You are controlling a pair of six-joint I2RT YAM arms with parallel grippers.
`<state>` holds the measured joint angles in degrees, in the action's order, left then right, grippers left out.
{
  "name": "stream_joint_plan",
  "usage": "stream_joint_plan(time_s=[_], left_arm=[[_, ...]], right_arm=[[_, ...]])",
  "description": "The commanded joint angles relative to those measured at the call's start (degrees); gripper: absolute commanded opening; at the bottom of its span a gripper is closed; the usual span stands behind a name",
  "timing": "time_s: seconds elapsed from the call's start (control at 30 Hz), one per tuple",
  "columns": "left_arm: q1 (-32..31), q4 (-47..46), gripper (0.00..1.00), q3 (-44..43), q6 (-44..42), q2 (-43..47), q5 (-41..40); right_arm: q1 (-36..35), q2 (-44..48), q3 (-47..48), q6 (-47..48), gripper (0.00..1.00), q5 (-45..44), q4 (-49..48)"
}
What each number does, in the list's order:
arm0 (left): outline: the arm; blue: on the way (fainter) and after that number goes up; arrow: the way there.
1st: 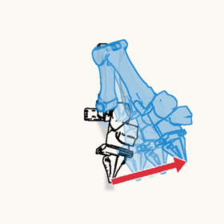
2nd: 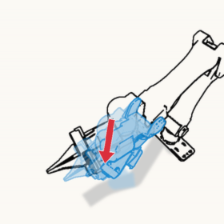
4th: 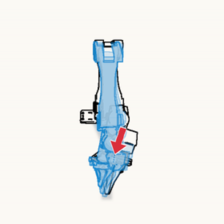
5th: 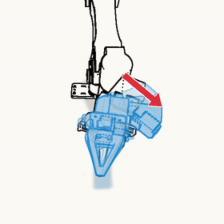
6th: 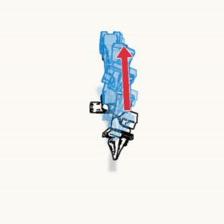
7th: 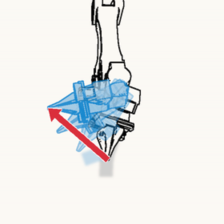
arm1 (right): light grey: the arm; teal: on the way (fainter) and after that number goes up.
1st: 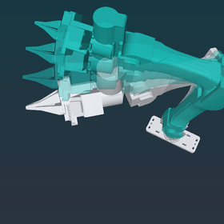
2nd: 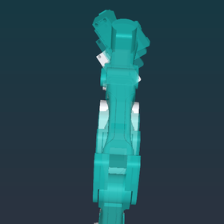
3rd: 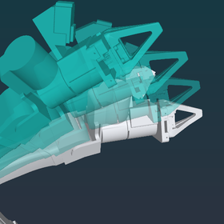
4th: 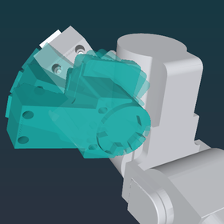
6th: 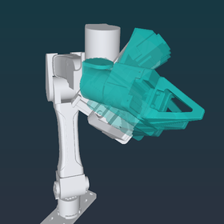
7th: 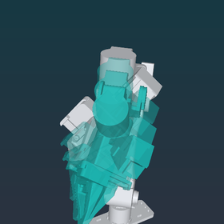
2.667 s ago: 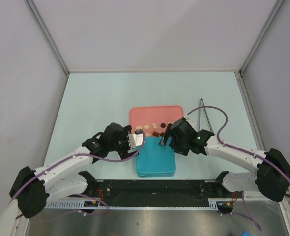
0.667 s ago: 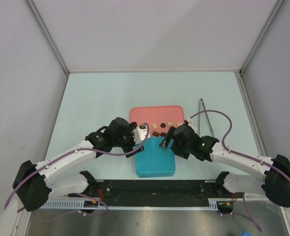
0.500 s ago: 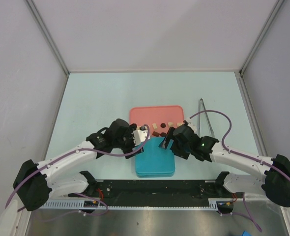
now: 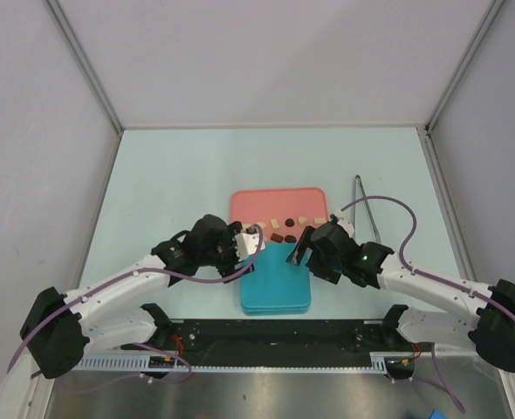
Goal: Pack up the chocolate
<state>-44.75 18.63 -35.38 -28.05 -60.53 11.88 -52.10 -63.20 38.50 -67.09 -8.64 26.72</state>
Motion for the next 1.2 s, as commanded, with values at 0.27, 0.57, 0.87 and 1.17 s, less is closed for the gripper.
stream_joint_plan(time_s=[0.27, 0.57, 0.87, 1.17], left_arm=[[-0.2, 8.8, 0.9, -7.1, 0.3, 3.7, -3.3], [0.0, 15.6, 1.0, -15.0, 1.1, 7.8, -5.7], [5.6, 21.7, 1.0, -20.8, 3.9, 10.4, -5.4], [20.8, 23.1, 1.0, -22.3, 4.9, 10.6, 2.1]], right_arm=[[2.1, 5.8, 2.2, 9.2, 1.0, -4.9, 1.7], [-3.4, 12.8, 7.1, 20.2, 1.0, -8.8, 7.3], [-8.7, 11.5, 10.7, 28.7, 1.0, -12.4, 3.8], [-7.4, 9.9, 14.1, 35.8, 1.0, -14.1, 1.3]])
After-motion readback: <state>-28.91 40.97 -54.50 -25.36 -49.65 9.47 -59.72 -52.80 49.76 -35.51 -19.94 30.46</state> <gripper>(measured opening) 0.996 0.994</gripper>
